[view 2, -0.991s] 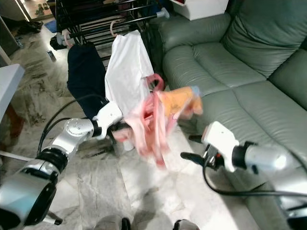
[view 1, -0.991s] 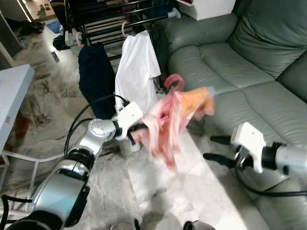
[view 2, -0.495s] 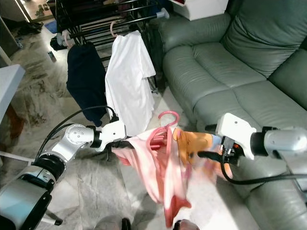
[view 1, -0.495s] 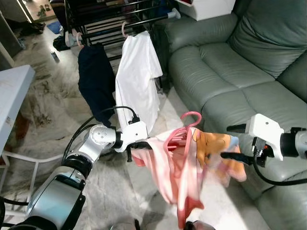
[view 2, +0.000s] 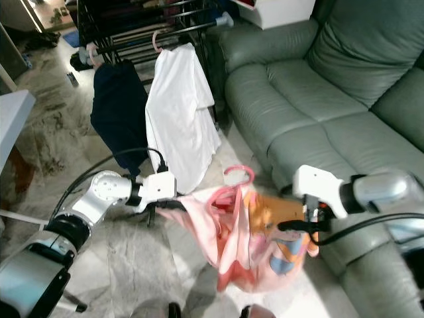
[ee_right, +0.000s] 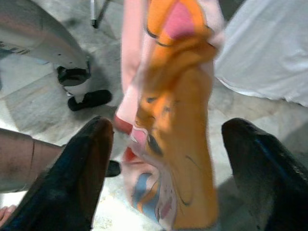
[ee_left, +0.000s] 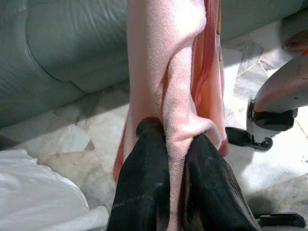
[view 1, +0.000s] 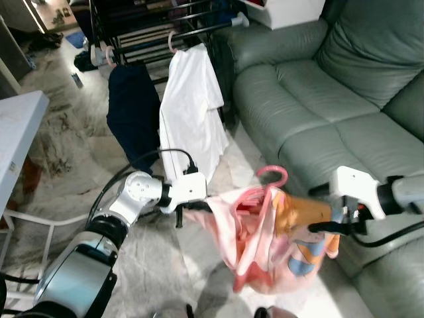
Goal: Hang hanger
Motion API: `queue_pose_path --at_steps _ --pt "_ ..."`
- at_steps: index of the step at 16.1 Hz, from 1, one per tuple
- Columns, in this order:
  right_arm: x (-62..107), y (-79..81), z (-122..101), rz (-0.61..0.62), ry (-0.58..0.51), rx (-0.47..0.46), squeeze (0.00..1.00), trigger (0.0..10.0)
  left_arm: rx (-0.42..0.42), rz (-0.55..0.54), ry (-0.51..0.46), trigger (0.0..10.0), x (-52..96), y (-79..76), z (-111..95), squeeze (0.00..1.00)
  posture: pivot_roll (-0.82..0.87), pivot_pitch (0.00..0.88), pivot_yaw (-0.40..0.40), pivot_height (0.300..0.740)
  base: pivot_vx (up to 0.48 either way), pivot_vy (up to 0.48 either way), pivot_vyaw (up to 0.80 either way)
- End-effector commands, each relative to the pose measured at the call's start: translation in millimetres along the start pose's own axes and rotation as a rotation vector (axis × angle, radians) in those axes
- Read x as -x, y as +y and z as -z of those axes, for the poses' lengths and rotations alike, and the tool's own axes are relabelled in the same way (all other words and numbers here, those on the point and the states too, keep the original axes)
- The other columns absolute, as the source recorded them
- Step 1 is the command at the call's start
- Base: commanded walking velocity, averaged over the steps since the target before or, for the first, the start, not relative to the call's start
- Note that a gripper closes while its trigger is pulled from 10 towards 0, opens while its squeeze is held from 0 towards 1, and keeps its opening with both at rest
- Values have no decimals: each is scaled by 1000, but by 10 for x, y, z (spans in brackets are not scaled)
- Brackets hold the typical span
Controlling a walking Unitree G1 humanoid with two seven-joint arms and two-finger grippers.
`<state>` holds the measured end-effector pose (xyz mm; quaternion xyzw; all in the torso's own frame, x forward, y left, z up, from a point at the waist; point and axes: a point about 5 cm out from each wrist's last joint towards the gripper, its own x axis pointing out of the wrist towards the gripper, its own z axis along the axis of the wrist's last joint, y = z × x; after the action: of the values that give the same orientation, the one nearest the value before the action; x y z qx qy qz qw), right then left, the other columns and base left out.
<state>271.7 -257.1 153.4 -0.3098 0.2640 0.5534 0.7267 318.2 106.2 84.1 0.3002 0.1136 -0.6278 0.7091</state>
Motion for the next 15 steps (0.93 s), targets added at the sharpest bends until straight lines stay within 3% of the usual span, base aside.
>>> queue_pose_path --at_steps 1,5,15 --pt "-34 -34 -23 -27 3 21 0 0 -17 2 -7 0 38 12 -12 0 -92 25 106 740 0 0 0" --pt "-237 -111 4 -83 19 35 0 0 -19 19 -18 0 11 -12 -31 0 -90 21 100 740 0 0 0" --pt "-374 -205 83 -182 95 53 0 0 -23 39 -3 0 -18 -9 -37 0 -86 18 80 740 0 0 0"
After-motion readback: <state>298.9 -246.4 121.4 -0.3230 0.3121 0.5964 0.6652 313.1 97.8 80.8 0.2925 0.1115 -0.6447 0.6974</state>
